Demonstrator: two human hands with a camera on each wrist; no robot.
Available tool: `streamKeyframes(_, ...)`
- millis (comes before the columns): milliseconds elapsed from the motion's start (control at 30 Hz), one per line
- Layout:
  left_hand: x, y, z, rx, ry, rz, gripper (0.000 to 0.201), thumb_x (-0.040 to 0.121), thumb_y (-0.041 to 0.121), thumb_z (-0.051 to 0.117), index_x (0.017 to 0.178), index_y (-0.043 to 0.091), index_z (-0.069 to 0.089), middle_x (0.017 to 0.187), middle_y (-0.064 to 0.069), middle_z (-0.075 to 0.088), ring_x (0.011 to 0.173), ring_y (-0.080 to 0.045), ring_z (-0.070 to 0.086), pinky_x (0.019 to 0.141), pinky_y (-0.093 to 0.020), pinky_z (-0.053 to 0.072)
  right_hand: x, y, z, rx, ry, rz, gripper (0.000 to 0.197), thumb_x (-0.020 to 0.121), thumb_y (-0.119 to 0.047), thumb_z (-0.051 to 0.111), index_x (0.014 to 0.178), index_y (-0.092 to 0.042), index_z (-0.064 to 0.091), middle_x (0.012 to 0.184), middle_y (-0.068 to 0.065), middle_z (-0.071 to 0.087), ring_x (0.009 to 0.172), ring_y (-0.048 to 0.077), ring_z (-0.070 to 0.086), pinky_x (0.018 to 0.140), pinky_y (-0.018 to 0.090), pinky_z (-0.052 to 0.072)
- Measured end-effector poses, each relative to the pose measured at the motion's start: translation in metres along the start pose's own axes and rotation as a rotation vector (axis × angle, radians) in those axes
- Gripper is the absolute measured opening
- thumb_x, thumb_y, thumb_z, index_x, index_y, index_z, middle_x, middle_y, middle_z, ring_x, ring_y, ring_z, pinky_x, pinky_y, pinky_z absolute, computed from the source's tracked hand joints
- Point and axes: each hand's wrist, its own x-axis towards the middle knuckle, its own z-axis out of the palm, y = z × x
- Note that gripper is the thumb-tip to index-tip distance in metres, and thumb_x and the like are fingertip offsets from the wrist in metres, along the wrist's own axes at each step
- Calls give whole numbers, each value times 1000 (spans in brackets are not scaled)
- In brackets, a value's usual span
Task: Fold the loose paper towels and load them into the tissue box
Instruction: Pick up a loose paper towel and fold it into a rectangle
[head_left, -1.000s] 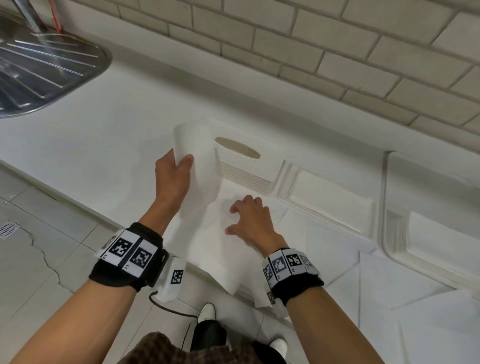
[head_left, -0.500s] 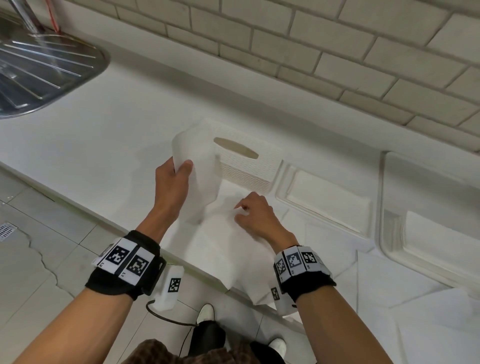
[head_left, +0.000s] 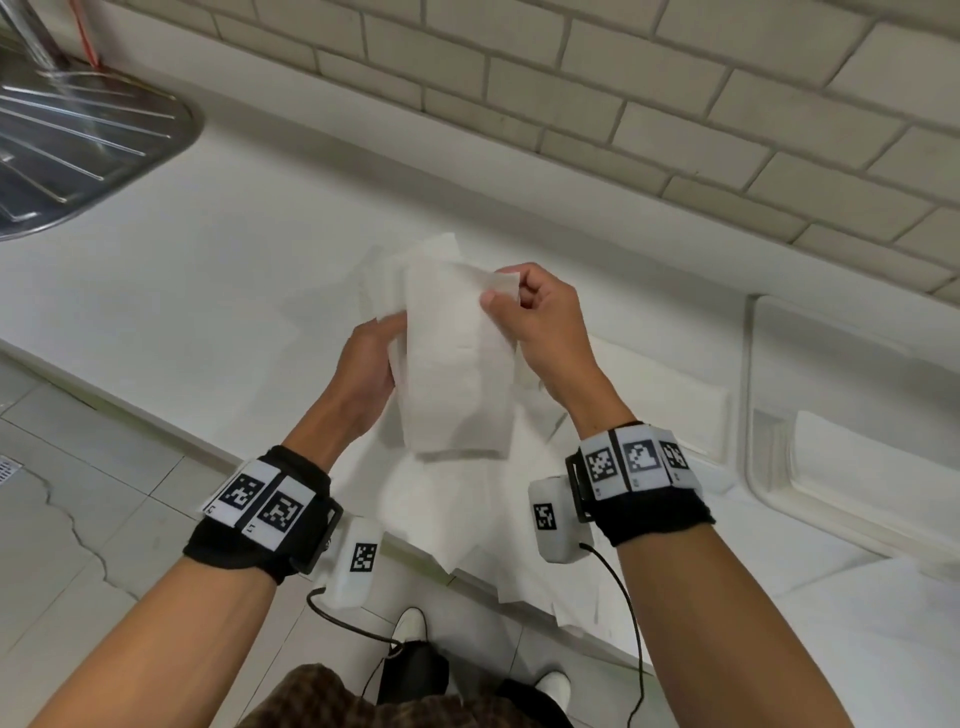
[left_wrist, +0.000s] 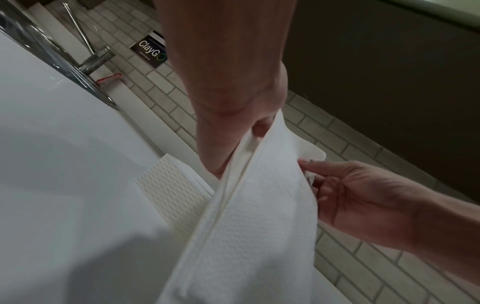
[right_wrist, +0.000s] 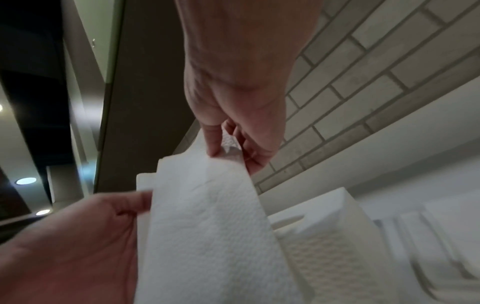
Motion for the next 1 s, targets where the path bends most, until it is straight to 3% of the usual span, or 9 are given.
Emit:
streamKeyframes(100, 0, 3, 3, -58, -87, -11, 41, 98, 41, 47, 127, 15, 60, 121, -4, 70, 111, -19, 66, 88, -32, 55, 5, 4, 7, 16, 40, -5, 11, 85, -10, 67, 84, -20, 63, 81, 13, 63, 71, 23, 55, 67, 37, 46)
streamKeyframes(233, 0, 0, -1, 286, 98, 72, 24, 92, 20, 63, 113, 10, 65, 99, -2, 73, 91, -21, 71, 76, -33, 55, -1, 23, 1, -24, 77, 98, 14, 91, -25, 65, 102, -19, 61, 98, 5, 67, 83, 17, 64, 72, 35, 55)
streamKeyframes(367, 3, 1, -13, 368, 193, 100, 15, 95, 19, 57, 106, 12, 62, 89, 0, 68, 80, -20, 65, 70, -31, 53, -16, 73, -15, -502, 67, 249, 23, 90, -24, 65, 111, -15, 65, 109, 1, 67, 94, 14, 61, 80, 27, 49)
streamKeyframes(433, 4, 1, -17, 363, 200, 99, 16, 95, 18, 55, 108, 12, 62, 90, 0, 67, 80, -19, 65, 67, -28, 52, -26, 88, -12, -698, -39, 251, 23, 85, -20, 69, 108, -18, 68, 113, 1, 67, 94, 13, 60, 78, 24, 46)
streamKeyframes(533, 4, 2, -16, 348, 229, 116, 14, 95, 17, 55, 106, 13, 61, 91, 1, 66, 81, -16, 63, 67, -27, 50, -40, 89, 7, -784, -370, 109, 36, 76, -12, 74, 110, -23, 67, 118, 1, 60, 96, 5, 54, 76, 18, 41)
streamKeyframes(667, 3, 1, -12, 353, 238, 135, 11, 95, 16, 54, 103, 13, 61, 86, 4, 64, 76, -12, 61, 64, -24, 49, -50, 98, 26, -1056, -638, 22, 56, 74, -8, 73, 125, -28, 58, 123, 0, 53, 112, 22, 44, 86, 27, 33)
streamKeyframes(733, 2, 0, -12, 359, 235, 131, 14, 96, 17, 54, 106, 10, 61, 86, 3, 64, 75, -12, 61, 61, -24, 48, -49, 102, 24, -1128, -685, -22, 49, 76, -13, 73, 121, -26, 61, 118, 0, 57, 112, 22, 42, 85, 30, 28)
streamKeyframes(833, 3, -4, -14, 365, 235, 132, 17, 95, 18, 55, 108, 10, 61, 86, 3, 64, 76, -13, 62, 60, -23, 46, -47, 104, 19, -1173, -642, -82, 26, 74, -19, 73, 99, -24, 67, 112, -2, 56, 111, 22, 40, 85, 31, 24)
streamKeyframes(1000, 4, -11, -12, 323, 203, 143, 11, 94, 18, 59, 104, 16, 64, 92, 3, 69, 83, -16, 66, 73, -29, 54, -42, 83, 7, -940, -474, -79, 11, 75, -18, 73, 84, -23, 66, 95, -4, 67, 101, 17, 52, 93, 32, 34)
